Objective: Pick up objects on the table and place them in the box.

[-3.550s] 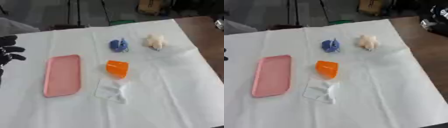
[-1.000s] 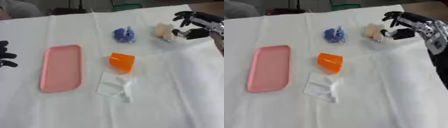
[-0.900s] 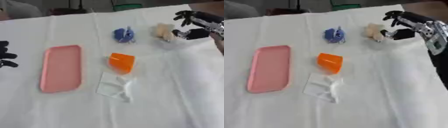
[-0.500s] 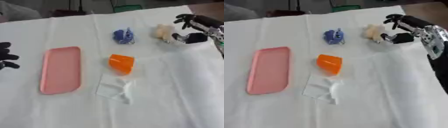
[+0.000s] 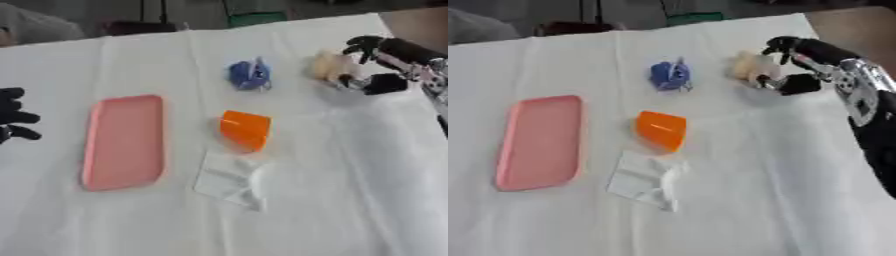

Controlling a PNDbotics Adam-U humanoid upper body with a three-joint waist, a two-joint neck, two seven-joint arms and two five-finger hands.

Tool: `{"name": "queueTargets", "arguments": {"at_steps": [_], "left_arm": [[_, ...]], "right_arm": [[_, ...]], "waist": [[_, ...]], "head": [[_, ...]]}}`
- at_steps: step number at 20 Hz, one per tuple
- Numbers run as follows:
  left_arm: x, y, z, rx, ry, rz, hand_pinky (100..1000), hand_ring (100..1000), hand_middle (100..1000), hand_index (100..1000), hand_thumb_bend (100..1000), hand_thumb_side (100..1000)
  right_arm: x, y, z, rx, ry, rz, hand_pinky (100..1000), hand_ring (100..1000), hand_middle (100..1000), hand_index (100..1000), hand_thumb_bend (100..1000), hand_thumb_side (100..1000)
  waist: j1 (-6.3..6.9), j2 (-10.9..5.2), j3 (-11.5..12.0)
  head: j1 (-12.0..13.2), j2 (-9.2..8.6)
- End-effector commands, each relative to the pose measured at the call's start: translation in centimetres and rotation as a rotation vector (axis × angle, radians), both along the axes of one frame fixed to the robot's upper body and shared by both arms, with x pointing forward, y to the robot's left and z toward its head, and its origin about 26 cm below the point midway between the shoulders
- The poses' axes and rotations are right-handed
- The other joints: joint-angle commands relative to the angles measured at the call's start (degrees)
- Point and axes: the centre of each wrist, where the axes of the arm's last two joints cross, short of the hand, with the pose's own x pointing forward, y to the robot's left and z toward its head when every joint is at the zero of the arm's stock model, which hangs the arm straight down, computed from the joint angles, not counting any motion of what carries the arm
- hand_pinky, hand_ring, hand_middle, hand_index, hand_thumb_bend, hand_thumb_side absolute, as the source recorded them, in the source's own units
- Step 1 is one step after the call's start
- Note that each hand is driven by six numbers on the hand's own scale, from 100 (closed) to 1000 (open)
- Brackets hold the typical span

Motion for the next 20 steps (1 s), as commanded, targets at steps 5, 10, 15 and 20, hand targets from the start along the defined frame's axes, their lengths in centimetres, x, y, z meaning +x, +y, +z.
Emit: {"name": "queueTargets", "arguments": {"at_steps": [5, 10, 15, 20], "left_arm": [[-0.2, -0.2, 1.0, 0.011, -0.038, -0.014, 590, 683, 799, 738, 131, 948], [-0.2, -0.3, 1.0, 0.011, -0.038, -0.019, 589, 682, 799, 738, 130, 949], [-0.1, -0.4, 1.0, 0.011, -0.037, -0.024, 589, 682, 799, 737, 130, 950], [-0.1, -0.5, 1.0, 0.013, -0.037, -0.029, 588, 681, 799, 737, 130, 950]], "right_arm": [[0.3, 0.4, 1.4, -0.058, -0.047, 0.006, 735, 727, 943, 910, 320, 713], [0.4, 0.5, 1.9, -0.056, -0.074, 0.000, 729, 714, 937, 910, 310, 706], [0.6, 0.9, 3.2, -0.038, -0.154, -0.021, 720, 684, 923, 905, 304, 674], [0.8, 1.1, 3.4, -0.034, -0.191, -0.043, 723, 685, 920, 904, 295, 668]], "waist": [[0.01, -0.85, 0.2], [0.08, -0.77, 0.4], [0.13, -0.75, 0.5], [0.09, -0.67, 0.8]], "head": [[0.1, -0.90], [0.0, -1.05], [-0.2, -1.03], [-0.6, -1.06]]}}
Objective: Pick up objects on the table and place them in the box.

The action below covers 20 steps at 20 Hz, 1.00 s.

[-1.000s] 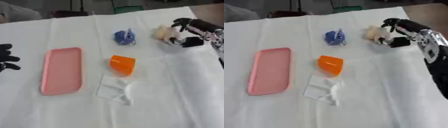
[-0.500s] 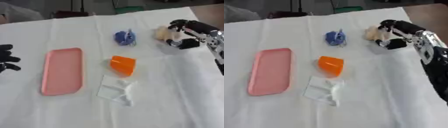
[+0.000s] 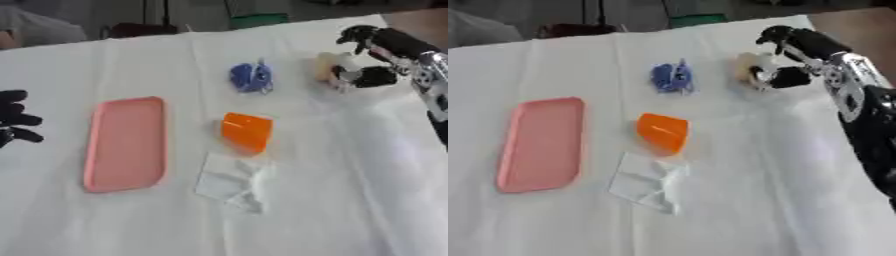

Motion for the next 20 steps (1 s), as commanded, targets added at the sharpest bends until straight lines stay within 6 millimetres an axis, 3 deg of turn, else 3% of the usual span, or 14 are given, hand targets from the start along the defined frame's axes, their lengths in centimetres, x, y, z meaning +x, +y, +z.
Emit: {"name": "queueTargets", "arguments": {"at_steps": [1, 20], "left_arm": [[-0.1, -0.1, 0.8, 0.013, -0.030, -0.013, 588, 681, 799, 737, 130, 950], [-0.2, -0.5, 1.2, 0.018, -0.042, -0.043, 589, 682, 804, 738, 123, 948]], "right_arm": [[0.0, -0.1, 1.7, -0.020, -0.050, -0.014, 723, 685, 920, 904, 295, 668], [0.6, -0.5, 0.2, -0.054, 0.040, -0.057, 730, 704, 905, 887, 302, 699]], "waist": [[-0.23, -0.88, 0.3], [0.15, -0.22, 2.3]], "head": [[-0.4, -0.63], [-1.3, -1.02]]}}
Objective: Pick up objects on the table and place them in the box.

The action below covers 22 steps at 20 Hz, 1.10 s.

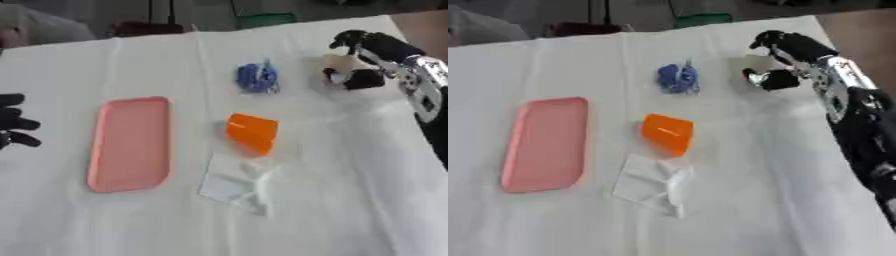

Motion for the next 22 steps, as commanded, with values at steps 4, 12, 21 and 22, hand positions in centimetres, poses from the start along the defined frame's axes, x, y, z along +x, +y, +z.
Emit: {"name": "queueTargets", "arguments": {"at_steps": [4, 12, 21, 22], "left_arm": [[-0.21, -0.09, 0.82, 0.010, -0.030, -0.014, 590, 684, 804, 738, 124, 948], [-0.16, -0.17, 0.85, 0.014, -0.029, -0.022, 589, 687, 806, 739, 124, 948], [-0.12, -0.15, 0.82, 0.012, -0.025, -0.023, 588, 689, 807, 739, 126, 944], [-0.12, -0.14, 0.82, 0.012, -0.025, -0.023, 588, 689, 807, 739, 126, 944]], "right_arm": [[-0.12, -0.65, 0.93, -0.035, 0.010, -0.018, 730, 704, 903, 893, 339, 695], [-0.22, -0.81, 0.69, -0.057, 0.066, -0.022, 614, 585, 822, 824, 221, 304], [-0.20, -0.45, 0.76, -0.039, 0.073, -0.036, 461, 509, 760, 742, 100, 100], [-0.22, -0.41, 0.80, -0.033, 0.067, -0.033, 461, 509, 760, 742, 100, 100]], "waist": [[0.02, -0.90, 0.0], [-0.07, -1.11, -0.5], [-0.31, -1.38, -0.4], [-0.32, -1.39, -0.5]], "head": [[-0.2, -0.44], [-0.3, -0.66], [-0.5, -0.82], [-0.5, -0.83]]}}
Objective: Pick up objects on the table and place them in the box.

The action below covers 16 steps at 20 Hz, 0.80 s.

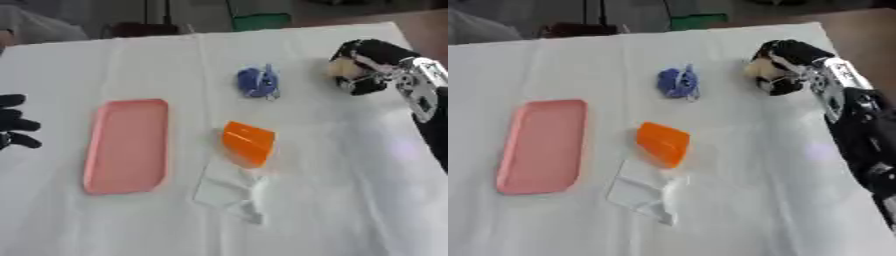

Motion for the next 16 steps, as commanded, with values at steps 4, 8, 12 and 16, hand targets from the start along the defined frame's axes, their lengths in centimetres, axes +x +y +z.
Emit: {"name": "queueTargets", "arguments": {"at_steps": [4, 8, 12, 16], "left_arm": [[-0.1, 0.0, 0.8, 0.004, -0.025, -0.006, 588, 690, 807, 739, 128, 945], [-0.1, 0.1, 0.7, 0.004, -0.022, -0.006, 587, 691, 808, 740, 129, 943], [-0.1, 0.1, 0.6, 0.003, -0.019, -0.005, 587, 692, 808, 740, 129, 940], [-0.1, 0.1, 0.6, 0.003, -0.017, -0.006, 587, 692, 808, 740, 130, 938]], "right_arm": [[-0.4, 0.6, 2.2, 0.012, -0.078, 0.050, 458, 505, 760, 737, 100, 100], [-0.8, 2.9, 5.0, 0.010, -0.175, 0.165, 452, 495, 755, 732, 100, 100], [-1.7, 6.0, 7.7, 0.005, -0.266, 0.296, 453, 495, 749, 733, 100, 100], [-2.5, 8.1, 9.3, 0.008, -0.302, 0.376, 455, 495, 746, 734, 100, 100]], "waist": [[-0.13, -1.36, -0.4], [-0.19, -1.63, -0.8], [-0.32, -2.01, -0.9], [-0.49, -2.31, -0.8]], "head": [[-0.1, -0.68], [-0.2, -0.43], [-0.4, -0.15], [-0.6, 0.03]]}}
